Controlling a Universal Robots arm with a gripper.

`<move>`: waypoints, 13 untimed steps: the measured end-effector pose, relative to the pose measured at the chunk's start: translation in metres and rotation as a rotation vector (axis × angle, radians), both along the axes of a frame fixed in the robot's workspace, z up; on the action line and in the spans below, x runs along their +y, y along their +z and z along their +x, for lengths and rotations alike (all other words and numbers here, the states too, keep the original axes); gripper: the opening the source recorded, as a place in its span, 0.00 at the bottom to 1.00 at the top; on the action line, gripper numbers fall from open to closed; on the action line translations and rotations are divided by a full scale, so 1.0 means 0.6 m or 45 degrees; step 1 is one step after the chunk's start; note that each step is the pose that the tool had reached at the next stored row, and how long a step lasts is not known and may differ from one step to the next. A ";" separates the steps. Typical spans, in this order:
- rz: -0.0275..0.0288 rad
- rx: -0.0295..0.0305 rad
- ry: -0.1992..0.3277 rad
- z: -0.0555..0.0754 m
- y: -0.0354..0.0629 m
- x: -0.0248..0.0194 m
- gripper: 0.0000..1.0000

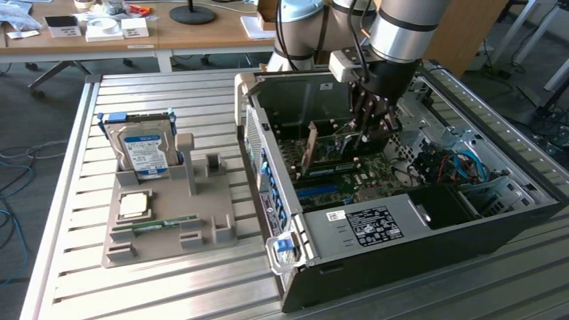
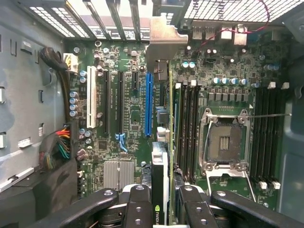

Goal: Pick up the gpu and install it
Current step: 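Insert the gpu into the slot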

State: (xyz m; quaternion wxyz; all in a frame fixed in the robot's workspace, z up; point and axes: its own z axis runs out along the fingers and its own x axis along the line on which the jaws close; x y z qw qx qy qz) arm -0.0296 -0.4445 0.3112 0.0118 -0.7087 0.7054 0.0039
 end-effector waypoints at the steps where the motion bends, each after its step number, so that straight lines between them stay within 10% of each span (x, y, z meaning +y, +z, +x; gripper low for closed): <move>1: -0.0001 0.0000 0.000 0.000 -0.001 0.0000 0.27; 13: -0.0001 0.0001 0.000 0.000 -0.009 0.0000 0.27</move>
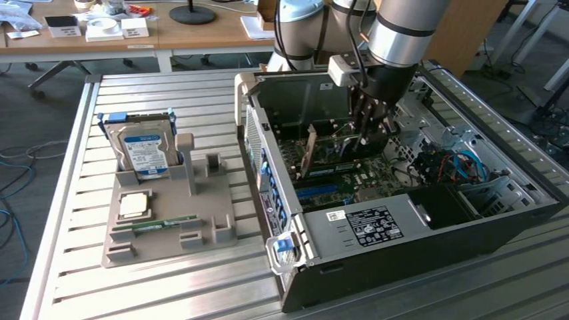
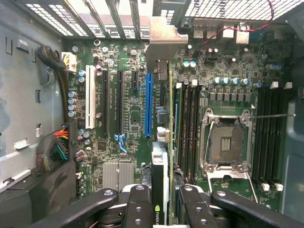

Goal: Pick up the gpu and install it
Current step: 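Insert the gpu into the slot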

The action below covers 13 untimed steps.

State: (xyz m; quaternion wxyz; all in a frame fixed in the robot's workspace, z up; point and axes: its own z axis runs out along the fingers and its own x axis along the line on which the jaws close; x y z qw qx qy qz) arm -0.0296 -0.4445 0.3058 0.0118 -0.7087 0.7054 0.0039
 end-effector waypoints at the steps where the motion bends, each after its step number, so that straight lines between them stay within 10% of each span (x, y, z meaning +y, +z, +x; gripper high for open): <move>1: 0.0000 0.0000 0.000 0.000 -0.001 0.0000 0.27; 13: 0.0000 -0.0001 0.000 0.000 -0.002 0.0000 0.27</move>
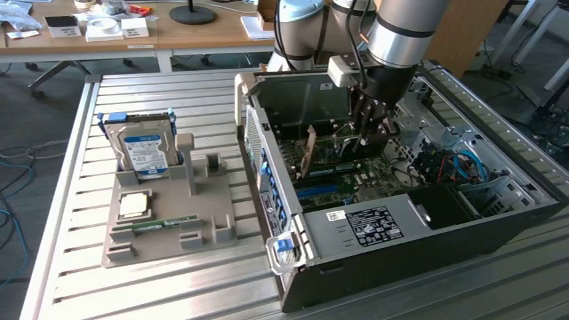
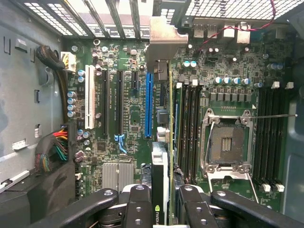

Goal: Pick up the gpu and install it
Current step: 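Insert the gpu into the slot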

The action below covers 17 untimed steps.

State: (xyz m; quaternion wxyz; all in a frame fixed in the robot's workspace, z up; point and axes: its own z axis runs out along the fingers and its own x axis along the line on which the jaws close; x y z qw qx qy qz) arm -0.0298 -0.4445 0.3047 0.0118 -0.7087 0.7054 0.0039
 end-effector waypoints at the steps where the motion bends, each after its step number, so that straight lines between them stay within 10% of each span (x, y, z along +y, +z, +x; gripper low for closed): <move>1: 0.0000 -0.0001 0.000 0.000 0.000 0.0000 0.27; 17: -0.0002 0.0001 0.000 0.000 -0.006 0.0000 0.27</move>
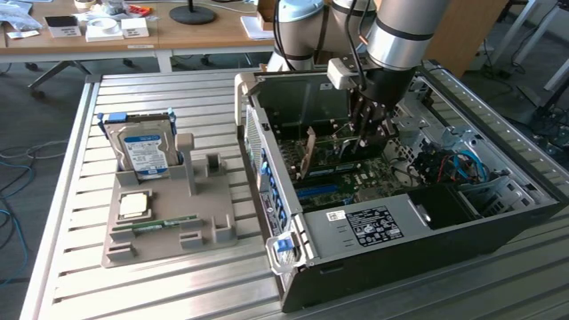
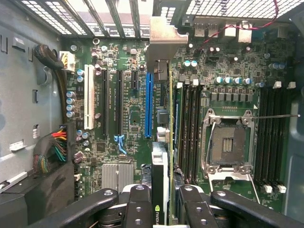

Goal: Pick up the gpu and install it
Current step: 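Insert the gpu into the slot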

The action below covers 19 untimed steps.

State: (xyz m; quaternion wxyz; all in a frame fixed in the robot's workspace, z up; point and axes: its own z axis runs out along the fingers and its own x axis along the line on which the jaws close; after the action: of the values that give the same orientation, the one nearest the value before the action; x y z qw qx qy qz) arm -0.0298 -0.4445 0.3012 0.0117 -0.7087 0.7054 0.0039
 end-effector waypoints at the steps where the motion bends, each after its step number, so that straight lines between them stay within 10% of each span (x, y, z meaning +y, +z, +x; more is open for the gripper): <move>1: 0.0003 -0.0001 0.000 0.000 0.000 0.0000 0.27; 19: 0.0002 -0.0002 0.000 -0.002 -0.002 -0.0010 0.27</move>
State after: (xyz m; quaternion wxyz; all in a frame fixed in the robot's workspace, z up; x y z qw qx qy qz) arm -0.0308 -0.4451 0.3002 0.0118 -0.7088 0.7053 0.0039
